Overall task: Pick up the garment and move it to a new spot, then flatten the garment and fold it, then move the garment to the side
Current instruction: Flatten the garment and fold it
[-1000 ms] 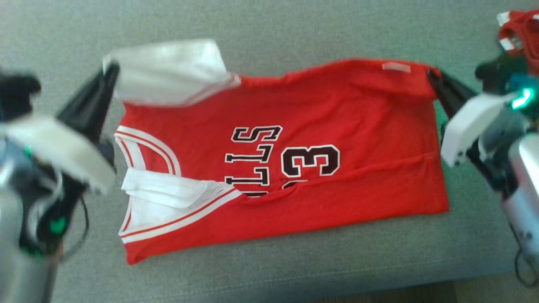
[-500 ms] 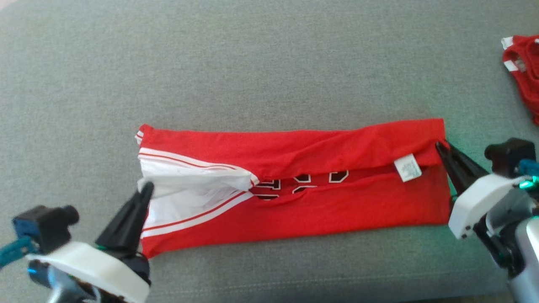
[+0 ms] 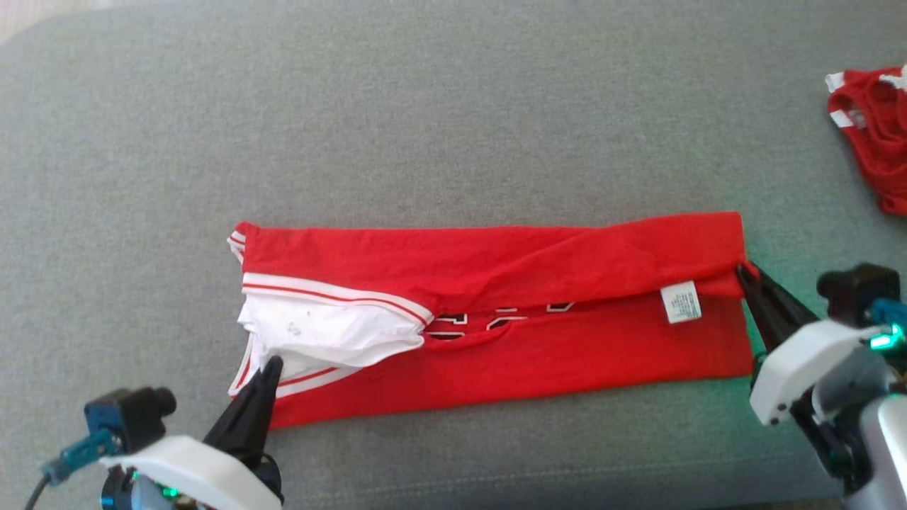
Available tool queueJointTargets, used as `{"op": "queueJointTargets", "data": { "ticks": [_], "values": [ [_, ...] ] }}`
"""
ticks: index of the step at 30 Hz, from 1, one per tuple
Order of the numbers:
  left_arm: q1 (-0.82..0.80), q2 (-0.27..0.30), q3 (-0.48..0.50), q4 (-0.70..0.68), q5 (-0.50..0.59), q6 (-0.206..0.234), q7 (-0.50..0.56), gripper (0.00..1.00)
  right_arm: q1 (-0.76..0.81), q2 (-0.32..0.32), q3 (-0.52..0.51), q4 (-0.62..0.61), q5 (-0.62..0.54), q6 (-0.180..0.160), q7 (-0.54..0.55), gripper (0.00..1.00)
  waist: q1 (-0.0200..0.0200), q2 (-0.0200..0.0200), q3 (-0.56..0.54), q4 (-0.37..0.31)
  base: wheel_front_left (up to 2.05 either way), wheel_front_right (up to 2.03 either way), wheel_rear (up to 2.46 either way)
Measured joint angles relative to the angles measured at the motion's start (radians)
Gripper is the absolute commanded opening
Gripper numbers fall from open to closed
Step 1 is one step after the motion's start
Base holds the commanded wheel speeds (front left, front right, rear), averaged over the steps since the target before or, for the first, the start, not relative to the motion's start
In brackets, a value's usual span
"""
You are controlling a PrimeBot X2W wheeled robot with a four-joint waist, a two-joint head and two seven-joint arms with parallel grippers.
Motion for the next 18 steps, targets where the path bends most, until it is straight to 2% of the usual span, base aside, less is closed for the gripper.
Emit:
{"op": "queueJointTargets", "data": {
  "ticks": [8,13,18],
  "values": [
    [0.082,-0.019,0.019,0.030,-0.010,0.002,-0.072,1.00,0.085,0.051,-0.089,-0.012,0.000,0.000,-0.032,1.00,0.0000,0.0000,-0.037,0.007,0.00,0.00,0.00],
    [0.074,-0.018,0.045,0.027,0.014,0.017,-0.123,1.00,0.107,0.082,-0.153,-0.040,-0.011,0.000,-0.037,1.00,0.0000,0.0000,-0.060,0.013,0.00,0.00,0.00],
    [0.034,-0.029,0.041,0.033,0.056,0.026,-0.176,1.00,0.117,0.119,-0.186,-0.046,-0.023,0.000,0.025,1.00,0.0000,0.0000,-0.089,0.015,0.00,0.00,0.00]
  ]
}}
